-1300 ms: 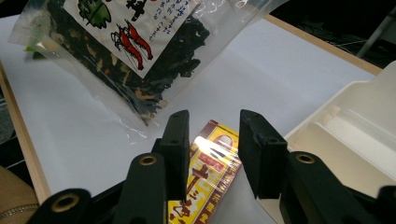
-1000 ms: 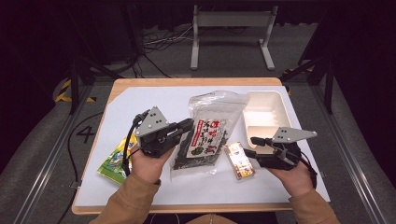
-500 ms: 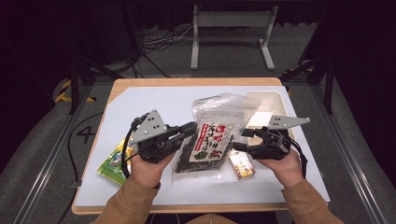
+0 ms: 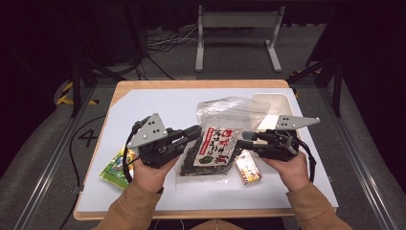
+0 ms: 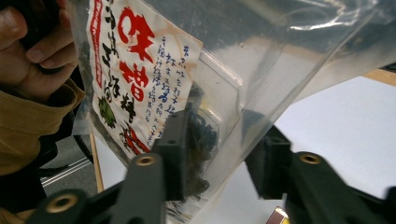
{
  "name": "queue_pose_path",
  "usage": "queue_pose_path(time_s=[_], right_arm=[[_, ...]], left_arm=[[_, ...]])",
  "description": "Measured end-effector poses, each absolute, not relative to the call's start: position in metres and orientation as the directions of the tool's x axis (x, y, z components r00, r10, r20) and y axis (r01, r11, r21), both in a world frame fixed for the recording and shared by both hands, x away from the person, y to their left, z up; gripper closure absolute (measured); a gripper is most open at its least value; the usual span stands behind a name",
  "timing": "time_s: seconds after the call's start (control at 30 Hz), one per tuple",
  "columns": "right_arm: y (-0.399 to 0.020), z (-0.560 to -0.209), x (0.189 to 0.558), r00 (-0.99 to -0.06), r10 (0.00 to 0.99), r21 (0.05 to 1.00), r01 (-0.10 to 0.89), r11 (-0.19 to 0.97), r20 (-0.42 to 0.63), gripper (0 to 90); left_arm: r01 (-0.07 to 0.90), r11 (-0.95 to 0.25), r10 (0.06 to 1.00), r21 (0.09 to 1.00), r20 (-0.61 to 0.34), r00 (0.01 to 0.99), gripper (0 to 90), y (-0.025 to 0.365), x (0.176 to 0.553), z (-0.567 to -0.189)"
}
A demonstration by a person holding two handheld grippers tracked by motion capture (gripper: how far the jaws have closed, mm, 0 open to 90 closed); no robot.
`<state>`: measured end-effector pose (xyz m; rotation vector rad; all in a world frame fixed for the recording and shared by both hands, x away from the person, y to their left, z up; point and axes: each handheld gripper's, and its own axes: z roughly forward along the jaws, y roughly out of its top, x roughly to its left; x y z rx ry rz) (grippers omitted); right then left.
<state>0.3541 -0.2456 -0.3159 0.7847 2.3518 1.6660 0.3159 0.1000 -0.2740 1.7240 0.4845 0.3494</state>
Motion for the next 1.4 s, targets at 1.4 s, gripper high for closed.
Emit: queue_pose_path(time_s=[1.4], right_arm=[[-0.253, -0.273, 0.337, -0.838, 0.536, 0.933, 0.266, 0.242, 0.100, 86.2]], left_arm=[[0.127, -0.113, 0.557, 0.985, -0.043, 0.829, 69.5, 0.122, 0.320, -0.284]])
